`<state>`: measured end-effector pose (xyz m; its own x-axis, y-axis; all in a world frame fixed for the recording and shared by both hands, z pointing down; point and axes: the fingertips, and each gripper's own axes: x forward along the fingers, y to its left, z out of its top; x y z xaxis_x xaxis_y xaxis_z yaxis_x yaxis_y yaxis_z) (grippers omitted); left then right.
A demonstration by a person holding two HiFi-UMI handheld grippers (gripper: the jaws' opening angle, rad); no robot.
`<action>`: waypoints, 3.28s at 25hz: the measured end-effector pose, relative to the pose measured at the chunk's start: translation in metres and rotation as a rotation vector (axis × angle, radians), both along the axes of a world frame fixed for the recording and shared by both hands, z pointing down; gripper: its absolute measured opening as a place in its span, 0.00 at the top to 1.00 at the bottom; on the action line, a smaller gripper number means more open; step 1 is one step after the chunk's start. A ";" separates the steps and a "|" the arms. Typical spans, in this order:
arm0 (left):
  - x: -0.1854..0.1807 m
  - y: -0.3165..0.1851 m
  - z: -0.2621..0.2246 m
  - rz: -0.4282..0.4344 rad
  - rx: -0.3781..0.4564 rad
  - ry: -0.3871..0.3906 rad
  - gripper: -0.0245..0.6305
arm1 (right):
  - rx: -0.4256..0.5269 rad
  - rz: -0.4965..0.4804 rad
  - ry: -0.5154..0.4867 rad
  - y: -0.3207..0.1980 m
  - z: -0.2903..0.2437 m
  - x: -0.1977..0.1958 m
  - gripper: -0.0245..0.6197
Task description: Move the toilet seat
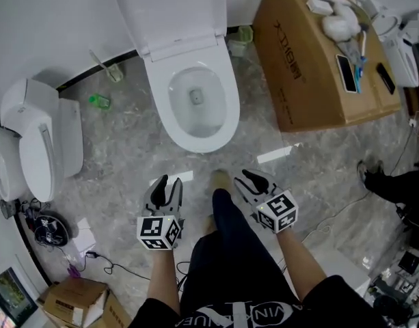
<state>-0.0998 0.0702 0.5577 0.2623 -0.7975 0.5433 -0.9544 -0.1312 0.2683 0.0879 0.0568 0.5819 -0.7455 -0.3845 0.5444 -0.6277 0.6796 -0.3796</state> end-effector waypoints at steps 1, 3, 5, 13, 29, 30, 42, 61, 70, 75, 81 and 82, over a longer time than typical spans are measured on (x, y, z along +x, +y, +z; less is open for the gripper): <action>0.001 -0.006 0.008 0.003 -0.008 0.001 0.74 | -0.008 0.001 0.005 -0.007 0.008 -0.001 0.75; 0.002 -0.017 0.024 0.002 -0.026 0.002 0.73 | -0.032 -0.007 0.019 -0.018 0.028 -0.004 0.75; 0.002 -0.024 0.044 -0.005 -0.049 0.002 0.73 | -0.068 -0.027 0.042 -0.024 0.051 -0.006 0.75; -0.018 -0.043 0.117 -0.008 -0.127 -0.079 0.73 | -0.116 -0.052 0.117 -0.056 0.122 -0.014 0.75; -0.033 -0.071 0.223 0.136 -0.201 -0.139 0.74 | -0.134 0.000 0.248 -0.087 0.207 -0.007 0.77; -0.035 -0.072 0.227 0.141 -0.208 -0.152 0.74 | -0.129 0.005 0.246 -0.090 0.210 -0.007 0.77; -0.040 -0.092 0.248 0.236 -0.223 -0.254 0.92 | -0.058 -0.065 0.312 -0.106 0.224 -0.009 0.82; -0.041 -0.096 0.219 0.220 -0.277 -0.172 0.96 | -0.042 -0.089 0.293 -0.105 0.185 -0.013 0.87; -0.045 -0.105 0.157 0.160 -0.215 -0.141 0.96 | 0.007 -0.048 0.225 -0.116 0.117 -0.017 0.89; -0.055 -0.121 0.111 0.085 -0.155 -0.115 0.96 | 0.051 -0.037 0.181 -0.128 0.071 -0.020 0.89; -0.043 -0.158 0.045 0.120 -0.007 -0.094 0.96 | 0.080 0.026 0.098 -0.146 0.026 -0.026 0.89; -0.040 -0.164 0.033 0.125 0.019 -0.109 0.96 | 0.084 0.046 0.068 -0.149 0.018 -0.027 0.90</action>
<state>-0.1398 -0.0935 0.5907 0.3004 -0.7726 0.5593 -0.9536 -0.2545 0.1606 0.0610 -0.0920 0.6002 -0.6887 -0.4636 0.5575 -0.6811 0.6773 -0.2781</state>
